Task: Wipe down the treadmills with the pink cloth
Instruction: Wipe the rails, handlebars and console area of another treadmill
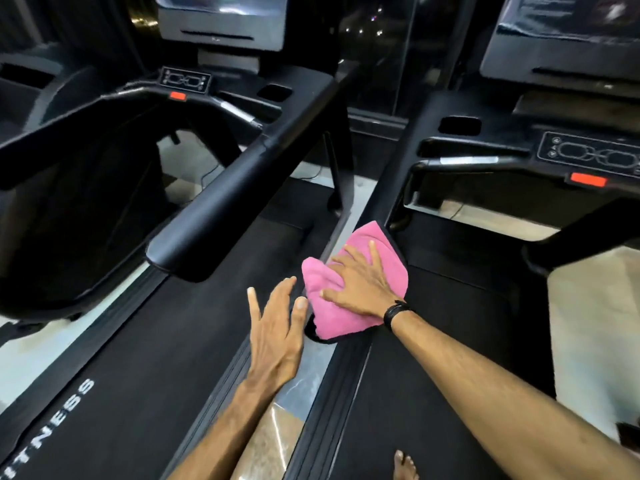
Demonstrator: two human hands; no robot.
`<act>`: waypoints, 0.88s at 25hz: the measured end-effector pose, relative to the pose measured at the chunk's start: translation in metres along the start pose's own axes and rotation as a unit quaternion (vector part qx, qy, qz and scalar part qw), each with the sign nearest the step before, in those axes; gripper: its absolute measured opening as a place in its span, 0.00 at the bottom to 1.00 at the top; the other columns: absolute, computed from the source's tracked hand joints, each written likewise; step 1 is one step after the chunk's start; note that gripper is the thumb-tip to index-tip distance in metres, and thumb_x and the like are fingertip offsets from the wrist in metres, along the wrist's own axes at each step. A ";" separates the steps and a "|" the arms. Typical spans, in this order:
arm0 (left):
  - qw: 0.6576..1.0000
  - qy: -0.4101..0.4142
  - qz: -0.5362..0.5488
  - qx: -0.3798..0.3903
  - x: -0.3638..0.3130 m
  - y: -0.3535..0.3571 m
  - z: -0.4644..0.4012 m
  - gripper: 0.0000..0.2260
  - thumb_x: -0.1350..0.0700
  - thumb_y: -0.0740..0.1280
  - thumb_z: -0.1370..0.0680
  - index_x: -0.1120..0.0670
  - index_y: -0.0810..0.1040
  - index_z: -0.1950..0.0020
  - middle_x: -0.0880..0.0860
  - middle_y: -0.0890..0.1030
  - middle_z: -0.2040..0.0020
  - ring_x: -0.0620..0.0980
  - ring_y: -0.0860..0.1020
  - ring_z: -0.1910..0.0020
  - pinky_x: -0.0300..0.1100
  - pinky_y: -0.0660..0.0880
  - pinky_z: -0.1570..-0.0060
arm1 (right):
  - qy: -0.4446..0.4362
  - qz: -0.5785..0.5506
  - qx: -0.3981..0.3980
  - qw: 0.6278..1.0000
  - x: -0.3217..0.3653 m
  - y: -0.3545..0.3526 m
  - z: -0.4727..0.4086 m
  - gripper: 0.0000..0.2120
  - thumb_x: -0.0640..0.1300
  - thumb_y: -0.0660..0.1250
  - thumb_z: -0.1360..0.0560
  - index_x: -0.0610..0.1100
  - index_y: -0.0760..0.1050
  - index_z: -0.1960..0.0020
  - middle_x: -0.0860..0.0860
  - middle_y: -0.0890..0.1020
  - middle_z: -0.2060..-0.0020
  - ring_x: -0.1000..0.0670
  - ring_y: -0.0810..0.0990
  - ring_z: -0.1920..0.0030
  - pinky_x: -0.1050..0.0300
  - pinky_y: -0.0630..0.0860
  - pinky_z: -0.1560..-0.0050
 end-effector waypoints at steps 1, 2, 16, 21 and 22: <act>1.000 0.016 -0.002 0.019 0.003 -0.006 0.002 0.35 0.34 0.40 0.20 0.55 0.67 0.25 0.44 0.72 0.30 0.38 0.68 0.29 0.46 0.34 0.23 | 0.026 -0.009 -0.008 1.000 0.007 0.003 0.004 0.29 0.64 0.61 0.23 0.51 0.70 0.27 0.53 0.67 0.24 0.49 0.49 0.20 0.34 0.32 0.26; 0.999 0.031 -0.001 0.037 0.008 -0.012 0.005 0.34 0.35 0.41 0.19 0.55 0.67 0.26 0.43 0.71 0.32 0.35 0.67 0.30 0.47 0.35 0.23 | 0.049 -0.017 -0.011 0.999 0.015 0.006 0.010 0.28 0.61 0.61 0.23 0.52 0.69 0.26 0.54 0.66 0.24 0.49 0.47 0.20 0.33 0.31 0.26; 0.975 0.145 0.014 0.165 0.012 -0.024 -0.032 0.33 0.34 0.43 0.20 0.52 0.67 0.26 0.40 0.71 0.32 0.35 0.66 0.29 0.46 0.33 0.23 | 0.152 -0.134 -0.178 0.963 0.060 0.043 0.046 0.25 0.57 0.52 0.22 0.54 0.72 0.28 0.57 0.69 0.26 0.53 0.46 0.19 0.45 0.31 0.23; 0.980 0.138 0.033 0.140 0.014 -0.010 -0.054 0.31 0.35 0.45 0.20 0.52 0.69 0.27 0.35 0.70 0.34 0.25 0.63 0.33 0.46 0.35 0.23 | 0.147 -0.184 -0.216 0.948 0.034 0.030 0.025 0.18 0.45 0.63 0.19 0.49 0.75 0.30 0.55 0.70 0.26 0.53 0.50 0.20 0.51 0.30 0.23; 0.980 0.141 0.046 0.133 0.014 -0.003 -0.057 0.30 0.36 0.46 0.20 0.51 0.69 0.27 0.37 0.72 0.33 0.27 0.64 0.32 0.47 0.35 0.23 | 0.145 -0.195 -0.212 0.947 0.025 0.029 0.018 0.18 0.44 0.63 0.19 0.49 0.74 0.29 0.55 0.69 0.26 0.53 0.49 0.20 0.50 0.31 0.22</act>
Point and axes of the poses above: each hand's wrist, its own z-axis away from the middle knuckle, its own y-axis out of the palm, x = y × z, the point moved 2 cm from there along -z, towards the middle knuckle
